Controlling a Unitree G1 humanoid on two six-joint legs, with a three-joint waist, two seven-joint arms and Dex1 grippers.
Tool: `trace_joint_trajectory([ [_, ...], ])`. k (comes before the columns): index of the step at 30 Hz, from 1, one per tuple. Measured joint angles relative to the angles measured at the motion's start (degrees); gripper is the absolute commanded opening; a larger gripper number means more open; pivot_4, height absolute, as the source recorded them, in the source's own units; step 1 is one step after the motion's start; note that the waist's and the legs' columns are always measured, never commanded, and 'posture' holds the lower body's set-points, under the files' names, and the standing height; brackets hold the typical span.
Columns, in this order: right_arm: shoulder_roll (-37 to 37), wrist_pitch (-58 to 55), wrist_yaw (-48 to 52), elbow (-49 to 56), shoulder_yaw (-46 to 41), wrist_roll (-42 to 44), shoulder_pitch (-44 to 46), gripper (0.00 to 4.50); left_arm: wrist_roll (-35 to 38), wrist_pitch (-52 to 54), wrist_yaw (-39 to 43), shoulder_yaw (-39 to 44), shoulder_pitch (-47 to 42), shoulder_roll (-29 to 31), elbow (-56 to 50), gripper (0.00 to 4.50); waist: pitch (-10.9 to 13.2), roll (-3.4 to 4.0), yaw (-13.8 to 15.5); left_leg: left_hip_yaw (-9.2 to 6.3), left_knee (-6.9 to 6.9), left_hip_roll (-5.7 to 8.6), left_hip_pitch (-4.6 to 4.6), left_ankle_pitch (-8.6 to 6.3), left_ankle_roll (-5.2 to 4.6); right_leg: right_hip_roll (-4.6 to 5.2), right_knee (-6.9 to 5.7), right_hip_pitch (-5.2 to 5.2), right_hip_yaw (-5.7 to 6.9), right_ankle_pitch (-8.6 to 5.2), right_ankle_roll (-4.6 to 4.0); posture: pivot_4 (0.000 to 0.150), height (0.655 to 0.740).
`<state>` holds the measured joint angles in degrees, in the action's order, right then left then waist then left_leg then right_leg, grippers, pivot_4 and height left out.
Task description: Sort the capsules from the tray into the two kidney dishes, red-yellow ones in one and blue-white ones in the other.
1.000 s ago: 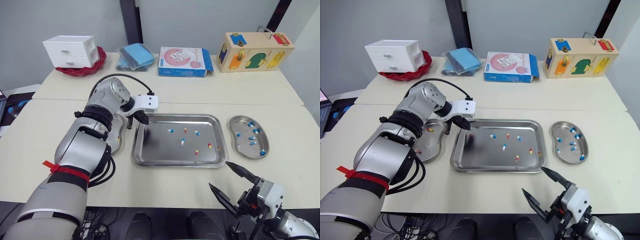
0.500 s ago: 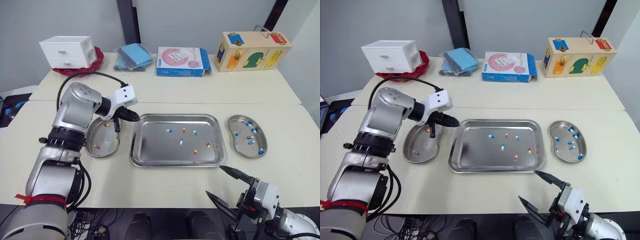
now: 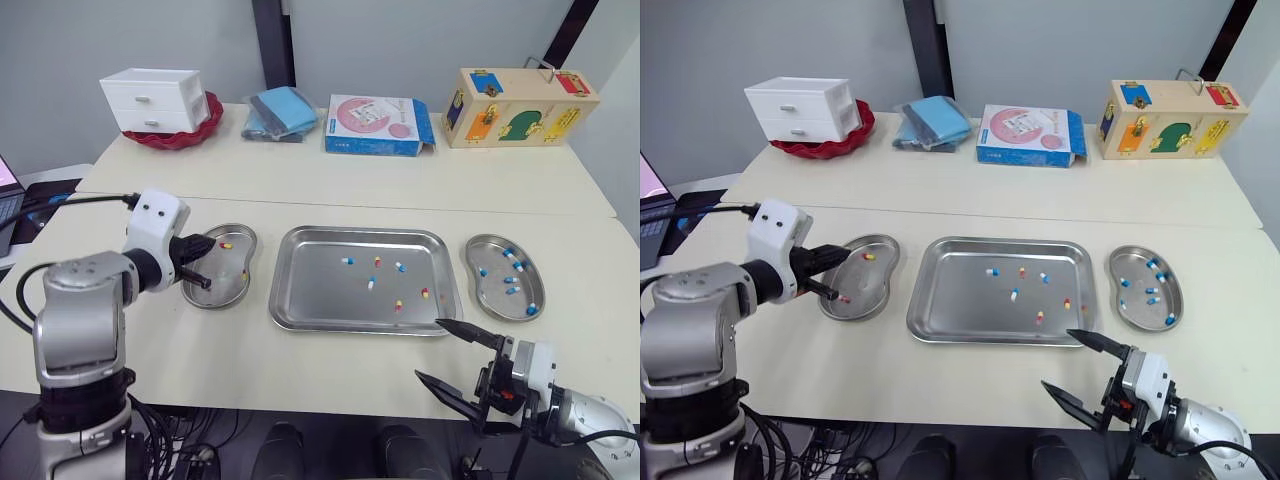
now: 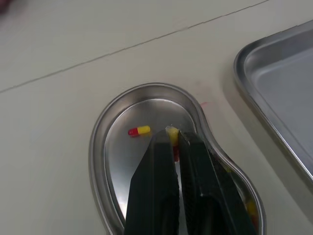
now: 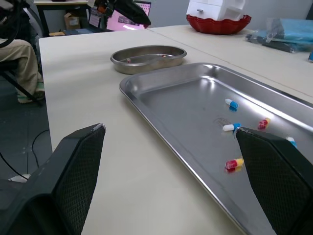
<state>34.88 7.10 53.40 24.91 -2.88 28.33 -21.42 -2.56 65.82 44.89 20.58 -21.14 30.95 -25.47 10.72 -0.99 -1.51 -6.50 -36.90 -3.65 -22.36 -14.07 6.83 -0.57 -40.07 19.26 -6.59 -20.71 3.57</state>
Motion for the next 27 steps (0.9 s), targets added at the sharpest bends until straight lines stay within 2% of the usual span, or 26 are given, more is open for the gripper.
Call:
trace_joint_trajectory([
  [6, 0.4, -1.5, 1.4, -0.7, -0.5, 0.6, 1.4, 4.50, 3.7, -0.6, -6.3, 0.6, 3.7, -3.2, -0.6, 0.02, 0.0, 0.00, -0.1, 0.01, 0.02, -0.01, 0.01, 0.00, 0.00, -0.01, 0.00, 0.02, -0.01, 0.00, 0.00, 0.150, 0.7400],
  [22, -0.4, -3.7, 1.2, 0.3, -2.1, 1.0, -0.6, 4.50, 10.9, -1.2, -12.8, -0.5, 4.9, -0.1, 2.9, 0.02, 0.0, 0.00, -0.2, 0.02, 0.06, 0.00, 0.02, 0.00, 0.00, 0.00, 0.02, 0.03, -0.02, 0.00, 0.00, 0.150, 0.7400],
  [25, -1.1, -3.6, 1.2, 0.3, -2.1, 0.7, -0.6, 4.50, 11.9, -1.2, -13.4, -0.7, 4.6, 0.4, 4.2, 0.70, 0.0, 0.00, -0.2, 0.02, 0.05, 0.00, 0.01, 0.00, 0.01, 0.00, 0.02, 0.03, -0.02, 0.00, 0.00, 0.150, 0.7400],
  [27, -1.3, -3.5, 1.2, 0.3, -2.1, 0.4, -0.6, 4.50, 12.3, -1.4, -14.2, -1.0, 4.4, 1.0, 5.8, 1.35, 0.0, 0.00, -0.2, 0.02, 0.06, 0.00, 0.01, 0.00, 0.01, 0.00, 0.02, 0.04, -0.02, 0.00, 0.00, 0.150, 0.7400],
])
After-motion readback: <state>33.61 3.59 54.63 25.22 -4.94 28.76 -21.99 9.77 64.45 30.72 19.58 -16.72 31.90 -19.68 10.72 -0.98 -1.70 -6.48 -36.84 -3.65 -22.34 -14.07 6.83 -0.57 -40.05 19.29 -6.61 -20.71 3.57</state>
